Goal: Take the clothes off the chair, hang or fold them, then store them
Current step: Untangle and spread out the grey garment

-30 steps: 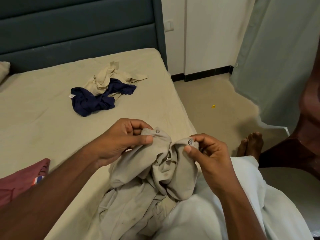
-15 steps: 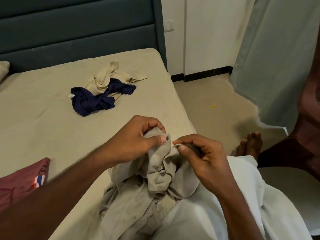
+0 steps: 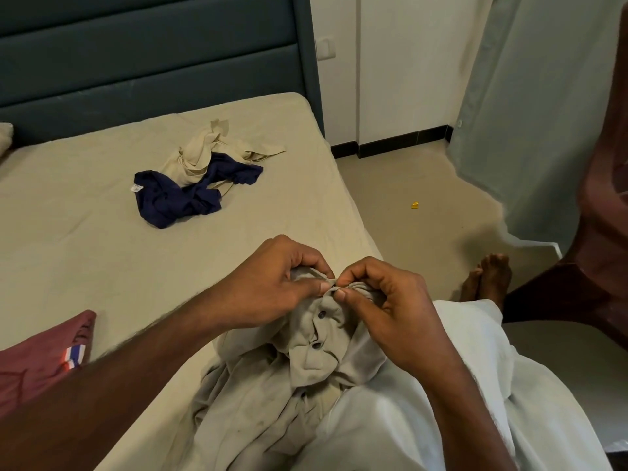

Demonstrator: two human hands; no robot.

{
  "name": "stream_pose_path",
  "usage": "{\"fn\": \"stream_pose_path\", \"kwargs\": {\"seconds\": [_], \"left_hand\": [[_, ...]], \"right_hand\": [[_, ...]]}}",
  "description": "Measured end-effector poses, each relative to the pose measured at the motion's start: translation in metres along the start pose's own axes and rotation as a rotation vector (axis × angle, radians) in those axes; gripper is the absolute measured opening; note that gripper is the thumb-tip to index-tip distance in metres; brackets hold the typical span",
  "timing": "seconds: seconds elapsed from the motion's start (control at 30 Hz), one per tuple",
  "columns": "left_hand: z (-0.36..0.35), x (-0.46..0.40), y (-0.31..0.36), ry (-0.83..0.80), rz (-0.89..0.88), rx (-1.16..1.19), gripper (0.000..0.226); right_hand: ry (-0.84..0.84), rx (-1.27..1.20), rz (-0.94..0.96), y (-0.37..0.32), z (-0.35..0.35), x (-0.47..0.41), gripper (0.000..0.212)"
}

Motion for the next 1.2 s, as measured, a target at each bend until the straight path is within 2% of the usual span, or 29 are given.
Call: {"fn": "stream_pose_path", "kwargs": {"seconds": [0.5, 0.6, 0.67, 0.77, 0.87, 1.0, 1.07, 1.13, 1.17, 1.2], "left_hand": [[-0.018, 0.003, -0.01, 0.042, 0.03, 0.151, 0.01], [-0.02, 0.005, -0.014, 0.008, 0.04, 0.199, 0.01], [-0.019, 0.006, -0.016, -0.035, 0.052, 0.26, 0.002], [-0.015, 0.005, -0.016, -0.053, 0.028, 0.26, 0.014], [0.003, -0.002, -0.014, -0.02, -0.027, 0.231, 0.007], [0.053, -0.016, -0.009, 0.034, -0.059, 0.139, 0.007], [0.071, -0.026, -0.018, 0.109, -0.034, -0.019, 0.011], [0.08, -0.035, -0.025, 0.354, 0.01, -0.312, 0.016], [0.082, -0.034, -0.022, 0.517, 0.05, -0.387, 0.021], [0.077, -0.032, -0.012, 0.633, 0.089, -0.362, 0.028]], "right_hand": [[0.032, -0.027, -0.02, 0.012, 0.002, 0.003, 0.01], [0.072, -0.019, -0.056, 0.017, 0.005, 0.003, 0.018], [0.112, -0.023, -0.087, 0.018, 0.005, 0.003, 0.025], [0.149, 0.003, -0.034, 0.015, 0.001, 0.004, 0.03], [0.028, -0.014, -0.008, 0.032, 0.004, -0.001, 0.033], [-0.324, -0.086, -0.181, 0.06, 0.021, -0.025, 0.031], [-0.384, -0.149, -0.193, 0.051, 0.026, -0.046, 0.028], [-0.306, -0.141, -0.138, 0.025, 0.028, -0.072, 0.033], [-0.234, -0.122, -0.11, 0.005, 0.026, -0.085, 0.035], [-0.158, -0.098, -0.099, -0.012, 0.025, -0.098, 0.036]]}}
Point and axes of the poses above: each hand's wrist, its own x-axis away from the middle knuckle, its own z-axis out of the back of the hand, y = z × x, the point moved 1 cm from there along -x, towards the middle knuckle, and after that the axes turned 5 degrees about -z, right-handed, at the moved point
